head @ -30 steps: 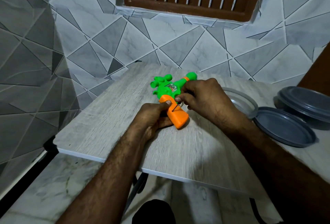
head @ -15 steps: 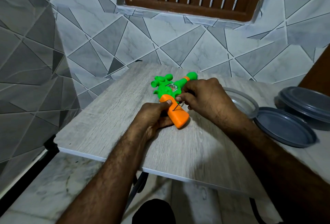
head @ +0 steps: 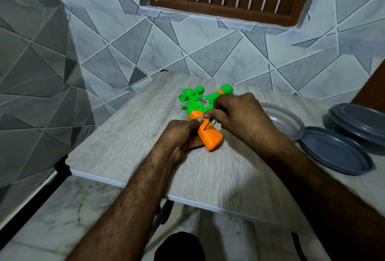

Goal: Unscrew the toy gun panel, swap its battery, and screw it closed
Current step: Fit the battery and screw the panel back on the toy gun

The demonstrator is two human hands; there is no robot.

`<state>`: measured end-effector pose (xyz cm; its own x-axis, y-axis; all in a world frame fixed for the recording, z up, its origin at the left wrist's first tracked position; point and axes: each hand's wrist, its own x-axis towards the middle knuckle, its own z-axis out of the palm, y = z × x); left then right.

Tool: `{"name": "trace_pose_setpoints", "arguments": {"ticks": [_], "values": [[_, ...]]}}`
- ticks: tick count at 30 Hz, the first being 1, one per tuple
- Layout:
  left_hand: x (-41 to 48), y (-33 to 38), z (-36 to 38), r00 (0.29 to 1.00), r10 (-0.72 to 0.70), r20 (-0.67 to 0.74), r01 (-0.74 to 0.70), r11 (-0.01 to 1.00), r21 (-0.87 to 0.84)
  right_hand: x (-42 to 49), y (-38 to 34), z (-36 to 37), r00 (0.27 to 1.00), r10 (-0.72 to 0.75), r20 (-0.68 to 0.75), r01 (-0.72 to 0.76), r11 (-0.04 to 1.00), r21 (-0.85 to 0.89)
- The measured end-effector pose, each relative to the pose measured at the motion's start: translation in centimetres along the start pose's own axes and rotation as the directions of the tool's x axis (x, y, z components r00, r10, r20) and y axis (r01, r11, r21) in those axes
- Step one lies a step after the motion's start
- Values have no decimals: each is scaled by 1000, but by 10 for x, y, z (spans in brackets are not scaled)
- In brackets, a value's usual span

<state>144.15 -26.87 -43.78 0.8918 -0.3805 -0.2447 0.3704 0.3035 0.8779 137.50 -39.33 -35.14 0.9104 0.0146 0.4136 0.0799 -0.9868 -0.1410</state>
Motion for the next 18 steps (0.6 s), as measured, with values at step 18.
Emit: {"name": "trace_pose_setpoints", "arguments": {"ticks": [18], "values": [[2,0,-1,1000,10,1,-10,1000,11,-3,2,-3,996,-49,69,41,993,107]]}}
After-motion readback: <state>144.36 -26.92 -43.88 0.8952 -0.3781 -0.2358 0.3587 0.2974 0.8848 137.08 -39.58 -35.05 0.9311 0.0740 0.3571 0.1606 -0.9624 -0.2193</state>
